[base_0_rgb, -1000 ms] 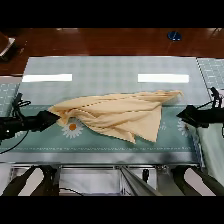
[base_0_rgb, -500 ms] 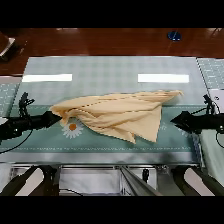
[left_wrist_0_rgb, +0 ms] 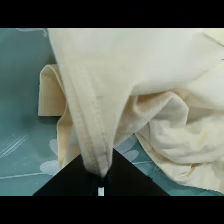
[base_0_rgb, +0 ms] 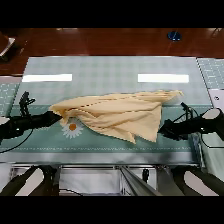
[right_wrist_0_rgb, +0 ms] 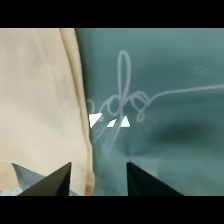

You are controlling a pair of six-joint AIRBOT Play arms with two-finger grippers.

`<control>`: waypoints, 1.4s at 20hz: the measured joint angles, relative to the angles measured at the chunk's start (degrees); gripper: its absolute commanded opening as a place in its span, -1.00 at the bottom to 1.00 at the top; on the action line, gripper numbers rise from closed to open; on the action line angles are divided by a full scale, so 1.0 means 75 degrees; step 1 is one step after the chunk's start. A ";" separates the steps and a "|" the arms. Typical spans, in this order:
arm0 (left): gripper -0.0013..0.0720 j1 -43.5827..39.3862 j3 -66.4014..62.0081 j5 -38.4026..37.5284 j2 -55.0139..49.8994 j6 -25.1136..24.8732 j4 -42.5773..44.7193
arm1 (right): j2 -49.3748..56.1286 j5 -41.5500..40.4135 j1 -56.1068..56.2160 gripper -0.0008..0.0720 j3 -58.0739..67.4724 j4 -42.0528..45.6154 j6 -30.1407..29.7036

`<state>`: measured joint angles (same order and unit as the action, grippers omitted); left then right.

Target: Fold the shirts.

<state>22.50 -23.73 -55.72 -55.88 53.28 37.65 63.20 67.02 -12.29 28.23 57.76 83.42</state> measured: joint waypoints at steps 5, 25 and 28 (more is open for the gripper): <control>-0.91 0.0000 0.0000 0.0012 0.0000 -0.0017 -0.0096 | 0.0656 -0.0364 0.1046 -0.03 0.0102 -0.0909 0.0003; -0.91 0.0015 -0.7947 0.0207 0.2116 0.0935 -0.1617 | -0.1317 0.0428 0.1110 -0.91 1.1590 0.0425 0.0009; -0.91 0.0015 -0.8763 0.0221 0.2920 0.2031 0.0440 | -0.2232 0.0883 0.1078 -0.91 1.1978 0.1116 0.0117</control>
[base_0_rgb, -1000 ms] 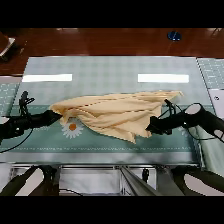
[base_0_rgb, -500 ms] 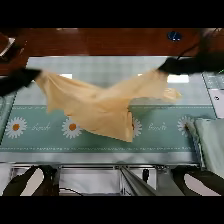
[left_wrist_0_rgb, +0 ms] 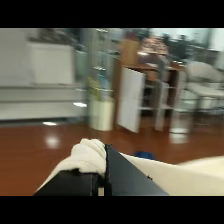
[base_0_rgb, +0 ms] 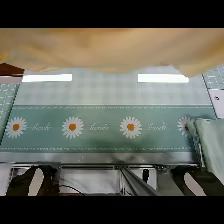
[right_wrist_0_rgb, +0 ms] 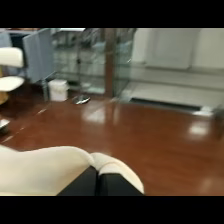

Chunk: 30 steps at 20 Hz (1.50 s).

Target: Fold the shirts.

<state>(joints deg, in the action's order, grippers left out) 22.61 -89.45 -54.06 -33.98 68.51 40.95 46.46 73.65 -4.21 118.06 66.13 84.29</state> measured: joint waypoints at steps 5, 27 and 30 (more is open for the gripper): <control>-0.91 -0.0128 -0.0414 -0.0332 0.1309 0.0863 0.2748 | -0.1035 0.1119 -0.0015 -0.91 0.0195 0.1364 0.0434; -0.91 -0.1378 0.3841 0.1571 -0.3791 0.0595 0.0766 | 0.3089 -0.2028 -0.0009 -0.91 -0.5756 0.0991 0.0303; -0.91 -0.1751 0.2873 0.1842 -0.5502 0.0670 0.0624 | 0.4913 -0.2320 -0.0009 -0.91 -0.4625 0.0714 0.0329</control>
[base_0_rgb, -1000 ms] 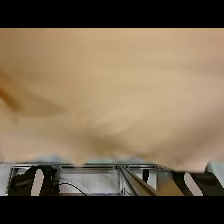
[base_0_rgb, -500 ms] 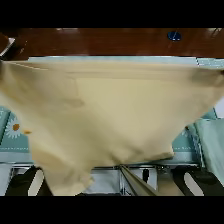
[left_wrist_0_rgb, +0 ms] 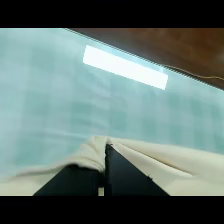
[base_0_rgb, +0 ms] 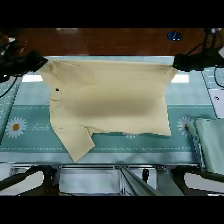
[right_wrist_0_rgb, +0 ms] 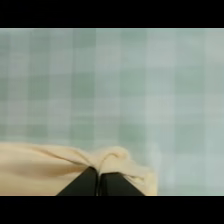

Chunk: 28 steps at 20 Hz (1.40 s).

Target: Fold the shirts.

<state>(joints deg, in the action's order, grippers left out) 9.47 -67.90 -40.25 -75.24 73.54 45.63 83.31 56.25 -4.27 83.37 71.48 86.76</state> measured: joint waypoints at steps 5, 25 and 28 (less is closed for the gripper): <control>-0.91 -0.0323 -0.0935 0.0047 -0.1676 0.0259 -0.0096 | 0.1950 0.0041 0.0000 -0.91 0.1445 -0.0580 0.0157; 0.42 0.0085 -0.0070 -0.3442 -0.2218 -0.0525 0.1585 | 0.2256 0.2486 -0.0734 0.15 0.0184 -0.0536 -0.0790; 0.42 0.0361 -0.0178 -0.3873 -0.1874 -0.0291 0.1786 | 0.1667 0.2809 -0.1023 0.15 0.0015 -0.0047 -0.0513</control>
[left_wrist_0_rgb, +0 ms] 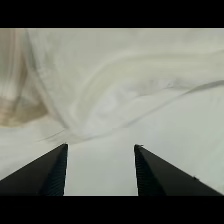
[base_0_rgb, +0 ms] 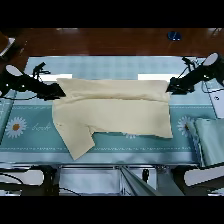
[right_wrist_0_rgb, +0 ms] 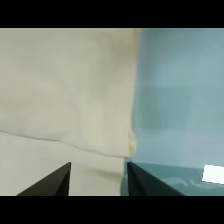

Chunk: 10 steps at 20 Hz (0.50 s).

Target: Fold the shirts.

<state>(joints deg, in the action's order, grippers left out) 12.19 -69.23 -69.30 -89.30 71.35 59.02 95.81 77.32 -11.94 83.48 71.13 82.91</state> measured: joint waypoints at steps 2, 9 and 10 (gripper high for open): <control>0.42 0.0379 0.0251 -0.0219 0.0525 0.0041 0.0102 | -0.0749 0.0029 -0.0367 0.15 -0.0405 0.0364 0.0239; 0.42 0.2270 0.3937 -0.0128 0.2990 0.0067 0.0280 | -0.4054 -0.1486 -0.1411 0.15 -0.4508 -0.0236 0.0431; 0.42 0.2509 0.4380 -0.0128 0.3162 0.0119 0.0221 | -0.4447 -0.1580 -0.1434 0.15 -0.4951 -0.0437 0.0344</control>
<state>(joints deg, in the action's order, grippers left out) 31.00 -36.38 -70.26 -65.58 72.25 60.69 62.46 65.47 -22.70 46.35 67.85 85.49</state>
